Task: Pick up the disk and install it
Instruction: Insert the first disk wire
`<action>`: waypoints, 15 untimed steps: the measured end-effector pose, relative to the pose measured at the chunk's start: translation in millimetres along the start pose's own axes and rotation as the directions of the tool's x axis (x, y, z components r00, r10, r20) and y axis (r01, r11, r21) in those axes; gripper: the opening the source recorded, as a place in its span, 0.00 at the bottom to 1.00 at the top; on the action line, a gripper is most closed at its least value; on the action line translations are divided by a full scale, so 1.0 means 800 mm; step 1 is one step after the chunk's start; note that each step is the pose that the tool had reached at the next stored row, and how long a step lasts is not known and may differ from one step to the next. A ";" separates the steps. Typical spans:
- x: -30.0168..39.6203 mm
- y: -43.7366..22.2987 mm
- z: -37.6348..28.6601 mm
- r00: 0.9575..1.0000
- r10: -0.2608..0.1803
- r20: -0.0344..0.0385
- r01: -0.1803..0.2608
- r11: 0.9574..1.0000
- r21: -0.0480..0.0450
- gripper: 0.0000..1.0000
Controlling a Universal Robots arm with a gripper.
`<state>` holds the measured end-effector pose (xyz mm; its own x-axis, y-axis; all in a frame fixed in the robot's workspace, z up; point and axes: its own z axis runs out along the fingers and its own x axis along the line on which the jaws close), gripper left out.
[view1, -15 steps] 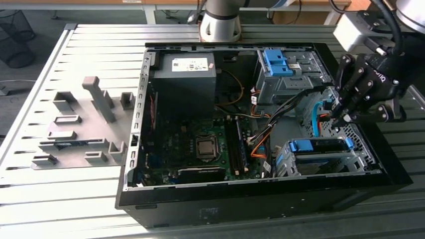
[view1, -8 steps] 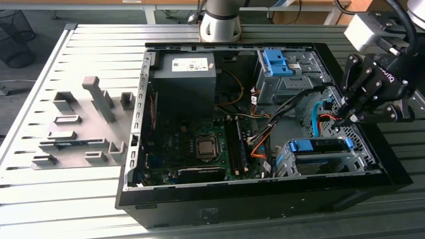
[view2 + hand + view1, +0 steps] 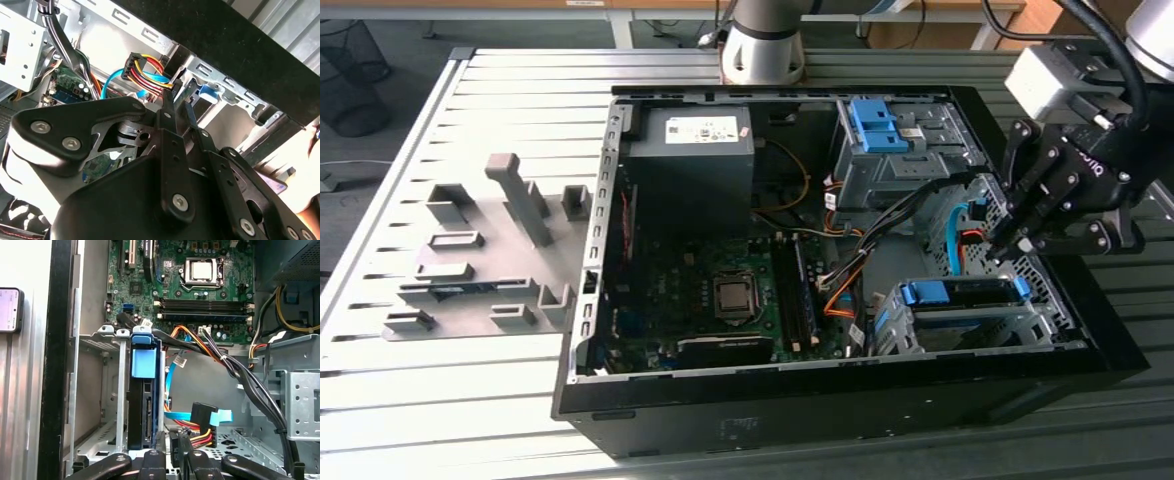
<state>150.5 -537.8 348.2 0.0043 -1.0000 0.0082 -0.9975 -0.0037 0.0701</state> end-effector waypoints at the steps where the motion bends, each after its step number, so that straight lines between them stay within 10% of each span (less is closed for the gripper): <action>1: 0.0000 0.0000 -0.0001 1.000 0.000 0.001 0.000 1.000 0.000 0.25; 15: -0.0012 0.0003 -0.0026 1.000 0.000 0.004 0.000 1.000 0.000 0.32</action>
<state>150.4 -536.8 350.3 0.0043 -1.0000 0.0039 -0.9975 -0.0040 0.0701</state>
